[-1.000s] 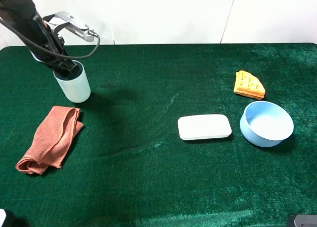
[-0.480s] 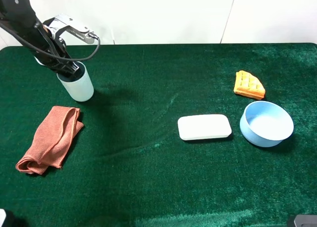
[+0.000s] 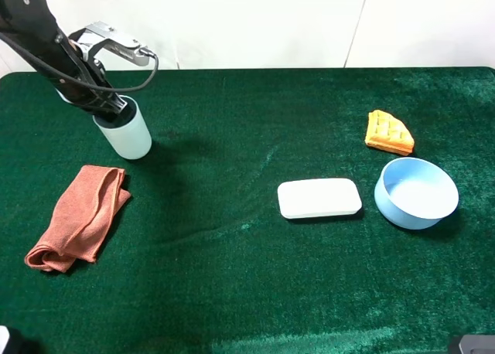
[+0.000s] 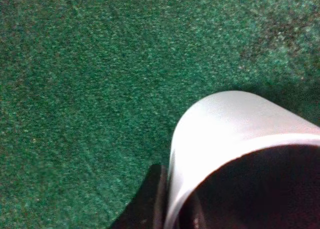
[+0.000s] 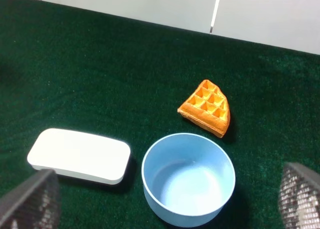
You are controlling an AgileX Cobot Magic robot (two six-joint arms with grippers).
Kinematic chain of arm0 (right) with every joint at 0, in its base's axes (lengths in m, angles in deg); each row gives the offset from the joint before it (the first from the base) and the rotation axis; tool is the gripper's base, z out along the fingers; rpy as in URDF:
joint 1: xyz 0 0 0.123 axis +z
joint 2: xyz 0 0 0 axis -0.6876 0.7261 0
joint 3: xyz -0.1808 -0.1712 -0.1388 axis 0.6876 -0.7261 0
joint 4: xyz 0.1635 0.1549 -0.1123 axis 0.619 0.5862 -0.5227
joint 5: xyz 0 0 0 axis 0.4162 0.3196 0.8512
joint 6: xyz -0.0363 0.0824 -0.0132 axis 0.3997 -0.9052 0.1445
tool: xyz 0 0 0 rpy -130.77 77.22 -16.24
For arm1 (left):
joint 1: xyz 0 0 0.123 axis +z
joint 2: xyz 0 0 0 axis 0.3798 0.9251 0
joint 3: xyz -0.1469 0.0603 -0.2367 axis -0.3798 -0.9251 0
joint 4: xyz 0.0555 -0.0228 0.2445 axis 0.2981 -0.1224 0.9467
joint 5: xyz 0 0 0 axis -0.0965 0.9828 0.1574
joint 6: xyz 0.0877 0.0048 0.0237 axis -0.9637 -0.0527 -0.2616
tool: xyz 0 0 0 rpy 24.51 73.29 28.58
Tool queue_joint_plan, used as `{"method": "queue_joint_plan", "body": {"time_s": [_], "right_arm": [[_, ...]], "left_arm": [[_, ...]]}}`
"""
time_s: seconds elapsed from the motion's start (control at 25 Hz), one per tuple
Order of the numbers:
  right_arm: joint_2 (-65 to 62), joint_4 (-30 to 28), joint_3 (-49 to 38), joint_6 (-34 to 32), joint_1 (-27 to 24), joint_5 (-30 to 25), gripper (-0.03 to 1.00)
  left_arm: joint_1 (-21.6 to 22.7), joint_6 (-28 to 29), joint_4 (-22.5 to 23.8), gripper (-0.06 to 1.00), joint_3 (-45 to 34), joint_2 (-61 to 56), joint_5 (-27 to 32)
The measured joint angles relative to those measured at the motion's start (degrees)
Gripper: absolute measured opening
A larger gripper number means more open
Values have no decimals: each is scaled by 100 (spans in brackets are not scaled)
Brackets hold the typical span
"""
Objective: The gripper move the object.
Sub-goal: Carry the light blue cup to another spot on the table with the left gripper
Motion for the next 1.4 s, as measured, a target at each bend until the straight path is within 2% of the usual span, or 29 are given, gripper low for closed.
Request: {"method": "queue_joint_plan", "body": {"time_s": [0.12, 0.36, 0.48, 0.64, 1.04, 1.4], "right_arm": [[0, 0, 0, 0, 0, 0, 66], [0, 5, 0, 0, 0, 0, 66], [0, 5, 0, 0, 0, 0, 66], [0, 5, 0, 0, 0, 0, 66], [0, 11, 0, 0, 0, 0, 66], [0, 11, 0, 0, 0, 0, 66]], "left_arm": [[0, 0, -29, 19, 0, 0, 0], [0, 0, -40, 69, 0, 0, 48], [0, 0, -40, 82, 0, 0, 80], [0, 0, -40, 86, 0, 0, 96], [0, 0, -40, 87, 0, -37, 131], [92, 0, 16, 87, 0, -582, 327]]}}
